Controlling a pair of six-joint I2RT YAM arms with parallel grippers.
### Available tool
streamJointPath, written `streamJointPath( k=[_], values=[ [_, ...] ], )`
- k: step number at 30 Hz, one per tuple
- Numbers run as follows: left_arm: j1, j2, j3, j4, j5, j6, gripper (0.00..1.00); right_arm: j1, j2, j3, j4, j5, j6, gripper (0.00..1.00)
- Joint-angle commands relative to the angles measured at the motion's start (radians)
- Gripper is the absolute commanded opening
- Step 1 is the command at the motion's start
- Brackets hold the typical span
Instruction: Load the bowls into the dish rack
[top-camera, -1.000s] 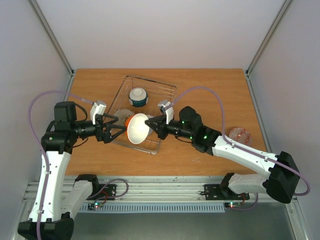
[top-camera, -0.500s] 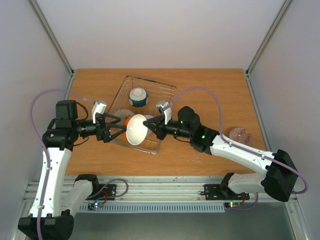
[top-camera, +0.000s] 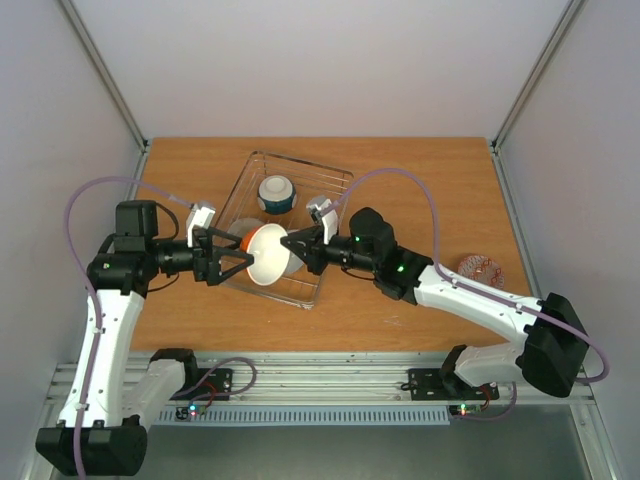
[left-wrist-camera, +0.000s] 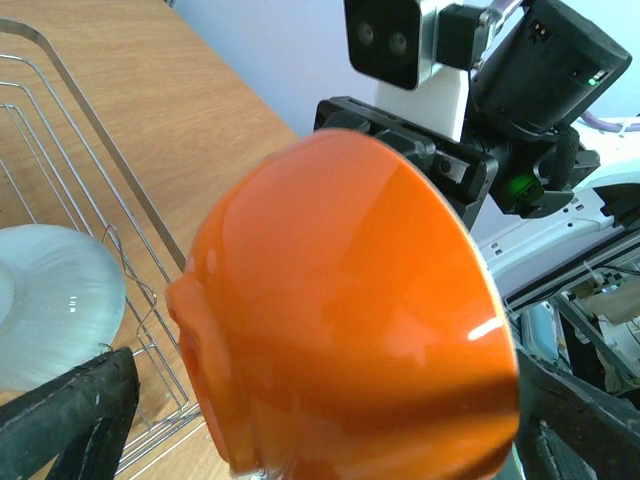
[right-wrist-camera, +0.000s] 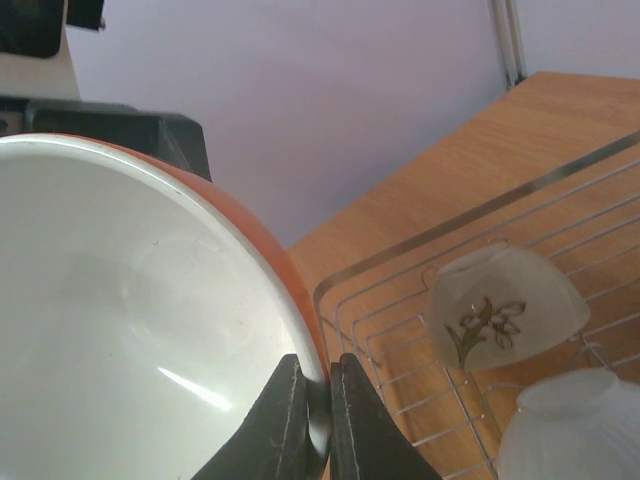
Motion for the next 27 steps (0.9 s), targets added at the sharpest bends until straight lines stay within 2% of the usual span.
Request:
streamJointPath(
  k=[1,8,14,16,17,18,19,21,23,27],
  values=[
    [0.005,0.0,0.028,-0.007,0.018,0.016,0.99,0.003,0.023,0.083,0.066,0.01,-0.025,0.01],
    [0.005,-0.001,0.028,-0.006,0.02,0.016,0.98,0.003,0.046,0.112,0.069,0.015,-0.036,0.01],
    [0.005,0.0,0.025,-0.001,0.021,0.013,0.6,0.003,0.063,0.112,0.083,0.007,-0.032,0.01],
    [0.005,-0.001,0.024,0.001,0.02,0.013,0.39,0.003,0.065,0.112,0.089,0.003,-0.028,0.01],
    [0.005,-0.002,0.023,0.003,0.014,0.013,0.2,0.003,0.065,0.111,0.092,0.002,-0.027,0.01],
    [0.005,-0.003,0.022,0.006,0.009,0.009,0.08,0.003,0.065,0.111,0.093,0.001,-0.027,0.01],
    [0.005,-0.005,0.02,0.011,0.001,0.007,0.02,0.003,0.066,0.111,0.093,-0.001,-0.026,0.01],
    [0.005,-0.01,0.015,0.018,-0.007,-0.001,0.0,0.003,0.063,0.109,0.093,0.0,-0.026,0.01],
    [0.005,-0.013,0.014,0.021,-0.01,-0.001,0.0,0.003,0.054,0.109,0.085,0.003,-0.031,0.08],
    [0.005,-0.036,0.003,0.049,-0.064,-0.012,0.0,0.003,-0.006,0.095,0.018,0.088,-0.069,0.46]
  ],
)
